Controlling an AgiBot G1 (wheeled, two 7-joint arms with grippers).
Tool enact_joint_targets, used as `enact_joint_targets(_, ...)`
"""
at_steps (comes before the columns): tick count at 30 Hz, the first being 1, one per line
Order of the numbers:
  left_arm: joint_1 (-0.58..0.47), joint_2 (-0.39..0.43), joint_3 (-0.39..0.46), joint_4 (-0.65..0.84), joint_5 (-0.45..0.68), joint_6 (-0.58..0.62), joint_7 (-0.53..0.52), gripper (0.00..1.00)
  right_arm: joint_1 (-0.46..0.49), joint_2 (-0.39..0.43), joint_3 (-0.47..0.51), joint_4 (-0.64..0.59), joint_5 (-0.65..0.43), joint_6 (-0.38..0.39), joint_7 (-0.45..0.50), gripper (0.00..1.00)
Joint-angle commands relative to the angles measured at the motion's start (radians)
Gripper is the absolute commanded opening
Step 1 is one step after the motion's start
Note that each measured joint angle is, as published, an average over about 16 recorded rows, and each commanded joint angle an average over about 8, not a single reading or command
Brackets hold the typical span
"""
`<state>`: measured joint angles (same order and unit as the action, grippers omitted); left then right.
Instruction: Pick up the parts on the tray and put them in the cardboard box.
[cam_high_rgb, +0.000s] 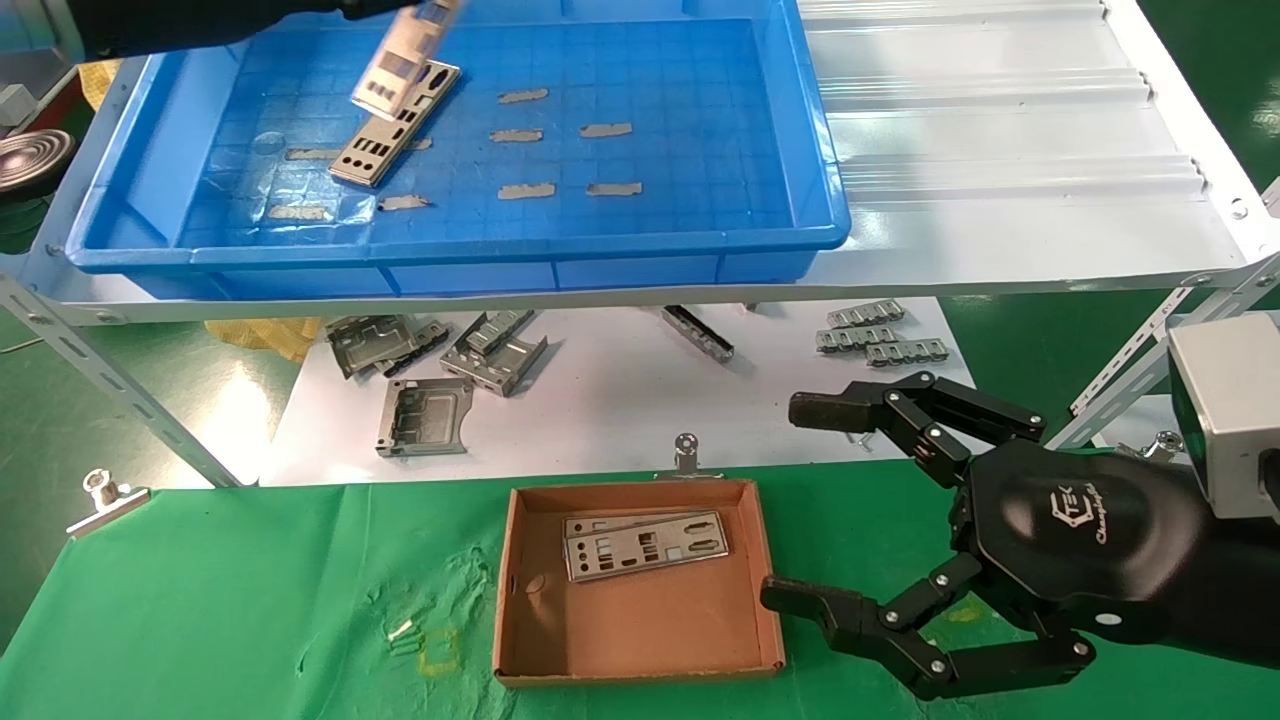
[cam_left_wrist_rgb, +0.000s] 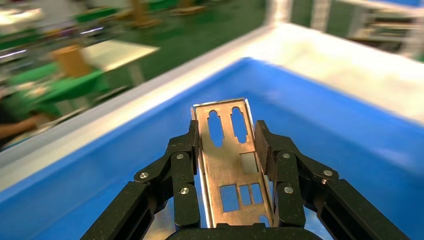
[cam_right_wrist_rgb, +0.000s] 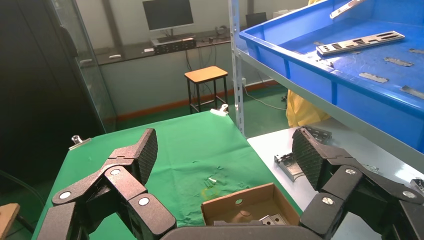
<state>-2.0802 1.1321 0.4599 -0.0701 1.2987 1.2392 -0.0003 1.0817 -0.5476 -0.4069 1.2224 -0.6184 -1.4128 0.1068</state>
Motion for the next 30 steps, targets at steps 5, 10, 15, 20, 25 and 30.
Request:
enact_joint_targets(5,0.000,-0.013,-0.002,-0.012,-0.012,0.203,0.023,0.00,0.000,0.000,0.000,0.000,0.000,0.000,0.000,1.00)
enact_joint_targets(10,0.023,-0.008,0.003,-0.026,-0.014,0.318,0.039,0.00,0.000,0.000,0.000,0.000,0.000,0.000,0.000,1.00)
enact_joint_targets(15,0.085,0.006,0.021,-0.097,-0.037,0.366,0.028,0.00,0.000,0.000,0.000,0.000,0.000,0.000,0.000,1.00)
enact_joint_targets(20,0.171,-0.015,0.073,-0.266,-0.106,0.370,-0.026,0.00,0.000,0.000,0.000,0.000,0.000,0.000,0.000,1.00)
enact_joint_targets(25,0.267,-0.050,0.157,-0.444,-0.164,0.358,-0.043,0.00,0.000,0.000,0.000,0.000,0.000,0.000,0.000,1.00)
enact_joint_targets(30,0.361,-0.045,0.216,-0.520,-0.173,0.330,0.043,0.00,0.000,0.000,0.000,0.000,0.000,0.000,0.000,1.00)
